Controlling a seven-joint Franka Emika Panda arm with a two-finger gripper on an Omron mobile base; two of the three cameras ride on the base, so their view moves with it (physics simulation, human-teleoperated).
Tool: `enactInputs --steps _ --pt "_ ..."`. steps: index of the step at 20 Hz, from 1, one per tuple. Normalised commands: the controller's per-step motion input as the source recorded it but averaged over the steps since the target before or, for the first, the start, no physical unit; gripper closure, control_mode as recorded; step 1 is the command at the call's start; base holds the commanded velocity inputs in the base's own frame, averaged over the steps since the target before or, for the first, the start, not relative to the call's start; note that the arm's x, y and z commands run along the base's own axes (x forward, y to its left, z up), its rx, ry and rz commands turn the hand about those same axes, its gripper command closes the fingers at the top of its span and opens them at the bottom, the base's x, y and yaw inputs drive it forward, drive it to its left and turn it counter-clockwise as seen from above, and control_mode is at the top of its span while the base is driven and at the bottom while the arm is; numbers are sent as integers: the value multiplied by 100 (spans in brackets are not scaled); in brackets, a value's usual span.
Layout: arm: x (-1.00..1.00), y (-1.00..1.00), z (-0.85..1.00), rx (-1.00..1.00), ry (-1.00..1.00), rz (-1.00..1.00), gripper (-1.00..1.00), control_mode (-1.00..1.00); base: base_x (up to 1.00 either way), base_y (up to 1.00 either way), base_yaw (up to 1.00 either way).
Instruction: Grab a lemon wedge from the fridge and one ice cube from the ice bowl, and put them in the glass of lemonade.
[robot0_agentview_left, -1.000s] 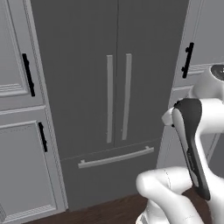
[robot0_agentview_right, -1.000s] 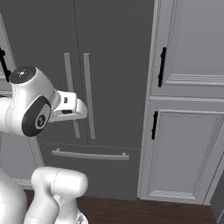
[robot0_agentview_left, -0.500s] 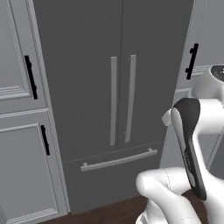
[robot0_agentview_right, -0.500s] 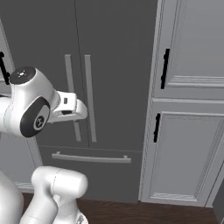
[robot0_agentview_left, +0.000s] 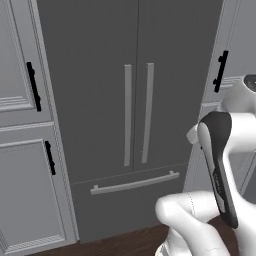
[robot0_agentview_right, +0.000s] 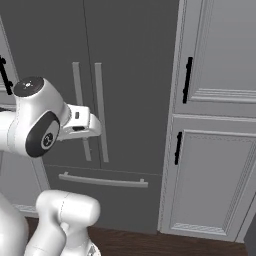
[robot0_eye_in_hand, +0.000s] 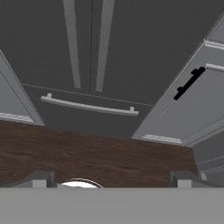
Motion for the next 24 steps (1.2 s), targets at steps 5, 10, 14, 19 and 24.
enactInputs --steps 5,10,14,19,24 --pt "0 -5 0 0 -1 0 -100 -100 0 0 0" --pt "-9 34 61 1 -28 0 -100 -100 0 0 0" --pt "65 35 92 1 -14 0 -100 -100 0 0 0" --pt "100 20 35 9 6 0 -100 -100 0 0 0" --pt "100 0 -60 12 22 0 -100 -100 0 0 0"
